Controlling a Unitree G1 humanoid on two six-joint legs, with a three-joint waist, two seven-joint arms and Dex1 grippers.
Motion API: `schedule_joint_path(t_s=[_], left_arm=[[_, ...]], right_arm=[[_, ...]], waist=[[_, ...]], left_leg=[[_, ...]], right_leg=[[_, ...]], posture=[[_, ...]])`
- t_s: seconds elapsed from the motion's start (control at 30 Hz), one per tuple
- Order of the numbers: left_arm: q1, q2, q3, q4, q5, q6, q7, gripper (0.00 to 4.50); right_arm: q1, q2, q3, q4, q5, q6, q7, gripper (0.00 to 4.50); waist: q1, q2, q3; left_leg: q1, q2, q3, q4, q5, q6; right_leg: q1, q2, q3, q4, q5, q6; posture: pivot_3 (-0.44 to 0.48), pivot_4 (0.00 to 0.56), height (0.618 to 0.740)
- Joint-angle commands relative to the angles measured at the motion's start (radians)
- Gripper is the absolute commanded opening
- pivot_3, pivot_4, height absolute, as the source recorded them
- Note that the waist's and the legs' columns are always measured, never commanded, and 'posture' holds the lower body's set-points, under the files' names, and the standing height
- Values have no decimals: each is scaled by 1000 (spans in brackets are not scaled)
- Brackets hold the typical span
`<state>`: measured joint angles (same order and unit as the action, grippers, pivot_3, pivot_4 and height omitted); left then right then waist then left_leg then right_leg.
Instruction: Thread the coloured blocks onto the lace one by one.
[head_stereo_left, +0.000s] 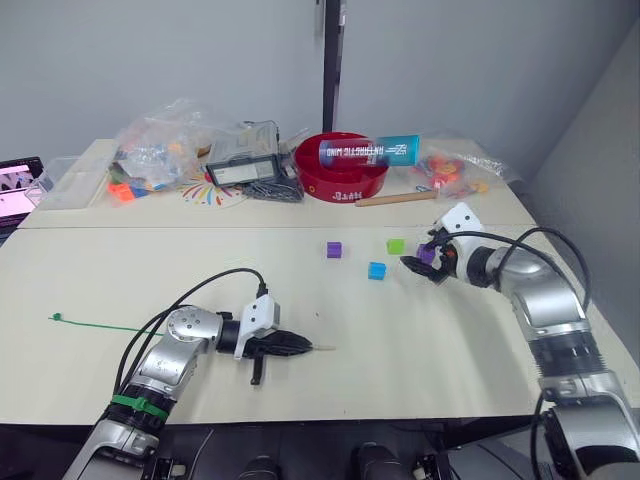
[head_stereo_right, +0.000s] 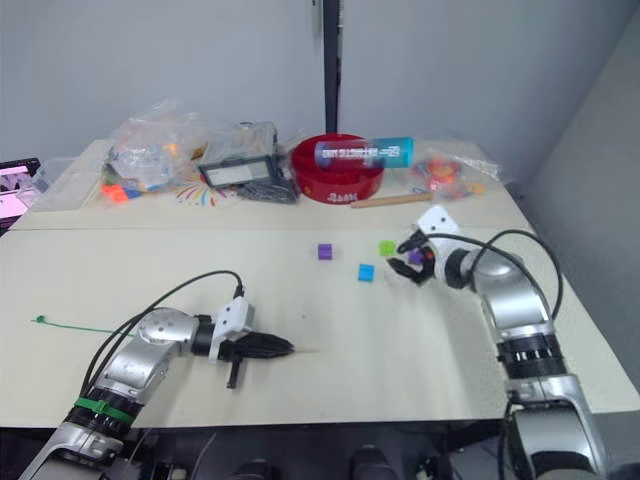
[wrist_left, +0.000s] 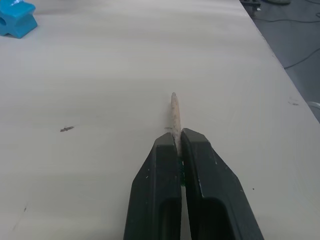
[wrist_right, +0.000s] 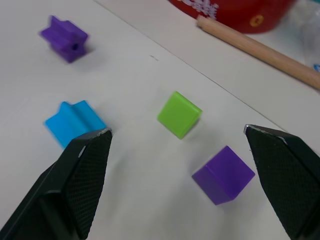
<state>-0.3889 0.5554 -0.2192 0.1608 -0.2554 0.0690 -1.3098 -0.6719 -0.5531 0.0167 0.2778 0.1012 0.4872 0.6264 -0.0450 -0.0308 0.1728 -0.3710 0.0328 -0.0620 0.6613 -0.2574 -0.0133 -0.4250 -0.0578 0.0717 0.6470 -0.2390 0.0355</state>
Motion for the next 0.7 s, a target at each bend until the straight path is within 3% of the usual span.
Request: schedule_joint_path(t_s=[0.03,0.3,0.7], left_arm=[[5,10,16,-47,-12,7,7,0],[11,20,23,-52,-14,6,9,0],[7,22,23,-19,-8,-19,2,0]], right_arm=[[-18,50,-84,-5,-3,-10,-157,4465],[81,225,-156,-75,-24,-39,-442,4465],[72,289,-173,60,-33,-139,-558,4465]], waist=[[0,0,0],[0,1,0],[-3,1,0]], left_leg=[[0,0,0,0,0,0],[0,0,0,0,0,0],[0,0,0,0,0,0]], right_leg=[[0,-1,0,0,0,0],[0,0,0,0,0,0],[0,0,0,0,0,0]], posture=[[0,150,731],[0,150,731],[0,150,731]])
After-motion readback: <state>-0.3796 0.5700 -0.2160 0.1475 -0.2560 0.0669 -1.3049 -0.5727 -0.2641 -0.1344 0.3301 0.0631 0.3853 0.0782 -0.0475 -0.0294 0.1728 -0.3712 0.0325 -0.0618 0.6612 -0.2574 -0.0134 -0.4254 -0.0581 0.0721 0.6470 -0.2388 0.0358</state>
